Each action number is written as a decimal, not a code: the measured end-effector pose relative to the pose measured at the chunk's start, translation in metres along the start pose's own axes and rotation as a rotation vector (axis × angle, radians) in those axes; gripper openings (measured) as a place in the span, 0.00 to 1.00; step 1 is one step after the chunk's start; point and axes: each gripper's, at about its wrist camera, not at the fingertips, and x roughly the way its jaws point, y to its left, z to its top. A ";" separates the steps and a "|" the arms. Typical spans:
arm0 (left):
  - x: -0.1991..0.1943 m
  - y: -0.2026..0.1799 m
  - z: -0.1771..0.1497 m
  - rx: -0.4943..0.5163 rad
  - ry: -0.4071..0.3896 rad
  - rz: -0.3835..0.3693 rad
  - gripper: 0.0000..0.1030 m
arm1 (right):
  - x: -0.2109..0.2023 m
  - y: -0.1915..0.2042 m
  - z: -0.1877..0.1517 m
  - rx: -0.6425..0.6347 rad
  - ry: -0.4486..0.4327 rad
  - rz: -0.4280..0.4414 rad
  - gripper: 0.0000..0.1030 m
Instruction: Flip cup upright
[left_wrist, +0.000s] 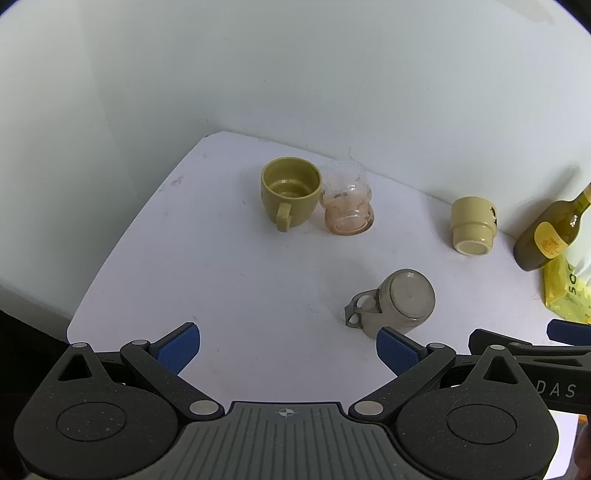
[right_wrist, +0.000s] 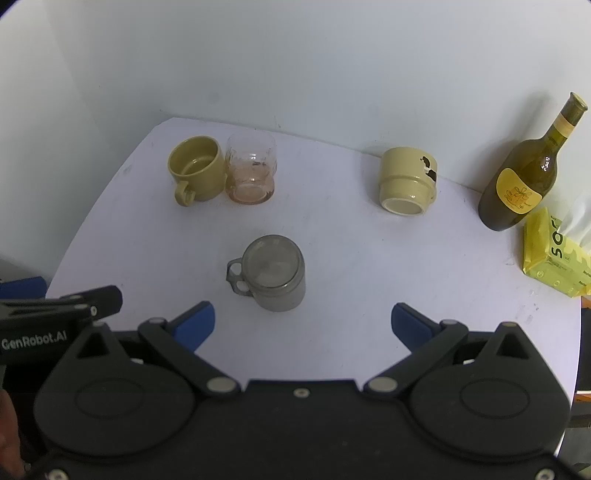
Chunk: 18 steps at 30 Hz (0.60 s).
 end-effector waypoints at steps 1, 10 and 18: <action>-0.001 0.000 0.000 0.006 -0.003 0.003 1.00 | 0.000 0.000 0.000 0.001 0.003 0.001 1.00; 0.000 0.000 0.001 0.000 0.001 0.001 1.00 | 0.001 -0.002 0.000 0.002 0.009 0.002 1.00; -0.001 0.002 0.000 0.006 -0.004 0.003 1.00 | 0.000 0.000 -0.001 -0.003 0.011 0.003 1.00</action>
